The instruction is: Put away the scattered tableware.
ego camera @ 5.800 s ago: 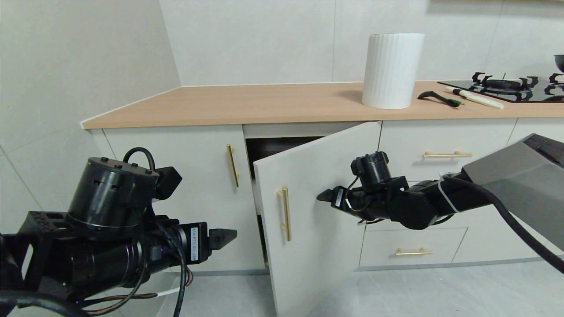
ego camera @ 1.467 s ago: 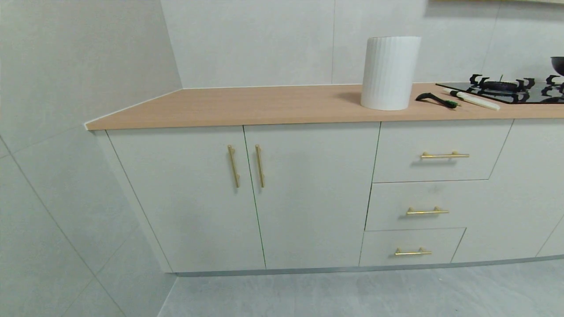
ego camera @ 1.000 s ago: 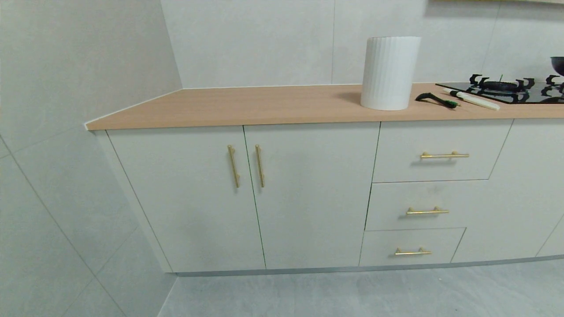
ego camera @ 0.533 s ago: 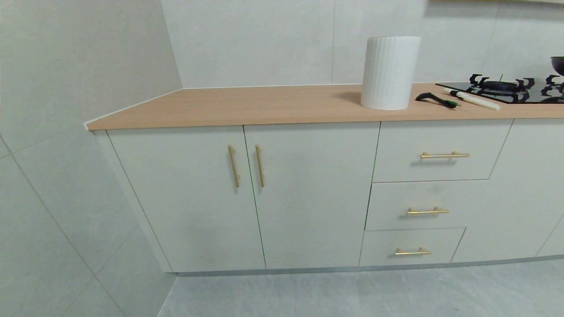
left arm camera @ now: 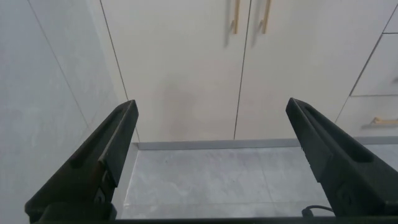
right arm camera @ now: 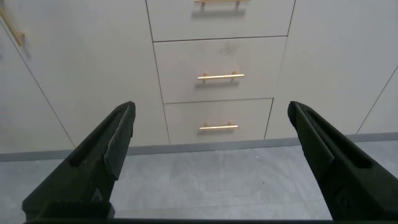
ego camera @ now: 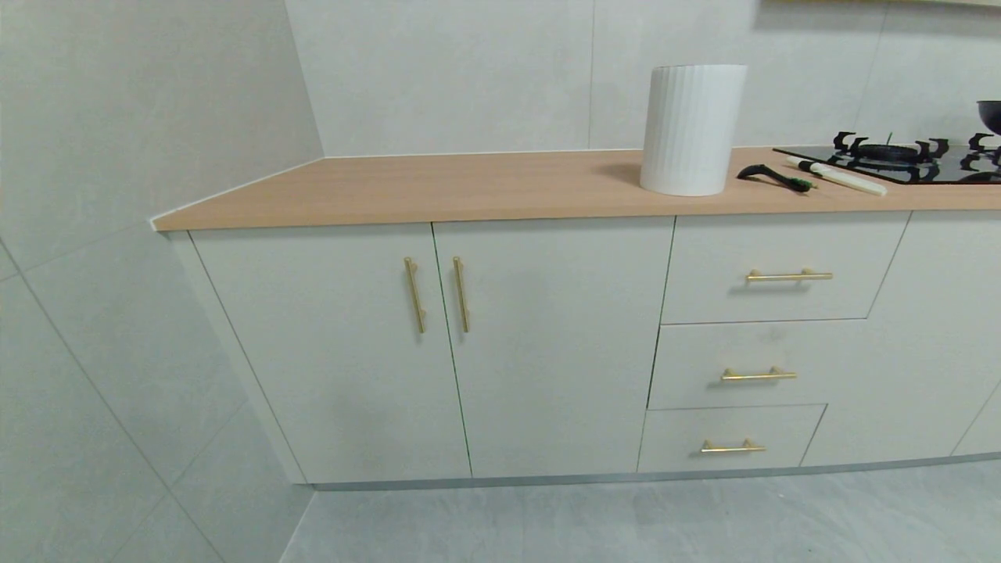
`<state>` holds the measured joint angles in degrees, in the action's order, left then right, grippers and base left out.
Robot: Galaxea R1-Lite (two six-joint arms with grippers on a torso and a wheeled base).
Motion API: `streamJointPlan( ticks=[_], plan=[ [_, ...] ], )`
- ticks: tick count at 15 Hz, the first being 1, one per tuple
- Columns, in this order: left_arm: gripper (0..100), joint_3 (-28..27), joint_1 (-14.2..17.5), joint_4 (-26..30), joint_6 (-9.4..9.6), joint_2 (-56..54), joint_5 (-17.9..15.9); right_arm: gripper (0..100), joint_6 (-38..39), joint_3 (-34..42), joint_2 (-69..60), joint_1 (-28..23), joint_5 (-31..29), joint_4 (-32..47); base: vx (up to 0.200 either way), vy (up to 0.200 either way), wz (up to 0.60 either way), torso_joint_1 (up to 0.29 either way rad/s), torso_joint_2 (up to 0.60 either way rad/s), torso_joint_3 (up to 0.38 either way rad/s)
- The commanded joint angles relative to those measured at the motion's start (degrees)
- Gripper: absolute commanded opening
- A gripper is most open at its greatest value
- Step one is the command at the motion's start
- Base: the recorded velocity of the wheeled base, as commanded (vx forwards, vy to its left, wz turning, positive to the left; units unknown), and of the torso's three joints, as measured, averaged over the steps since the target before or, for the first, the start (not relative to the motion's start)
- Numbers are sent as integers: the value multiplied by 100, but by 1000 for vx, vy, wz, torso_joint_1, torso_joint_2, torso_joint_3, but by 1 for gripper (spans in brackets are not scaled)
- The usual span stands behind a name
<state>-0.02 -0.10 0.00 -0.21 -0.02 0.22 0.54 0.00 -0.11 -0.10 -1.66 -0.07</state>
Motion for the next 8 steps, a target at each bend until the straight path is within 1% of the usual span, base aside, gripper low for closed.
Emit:
streamJointPlan(
  ticks=[1,7,8],
  plan=[
    [100,2,1,0,-6,2,4,100,-1,0,20,1,-1,7,0,0,0,0,0,0],
    [100,2,1,0,-6,2,4,100,-1,0,20,1,-1,7,0,0,0,0,0,0],
    [100,2,1,0,-6,2,4,100,-1,0,20,1,-1,7,0,-200,0,2,-2,-2]
  ],
)
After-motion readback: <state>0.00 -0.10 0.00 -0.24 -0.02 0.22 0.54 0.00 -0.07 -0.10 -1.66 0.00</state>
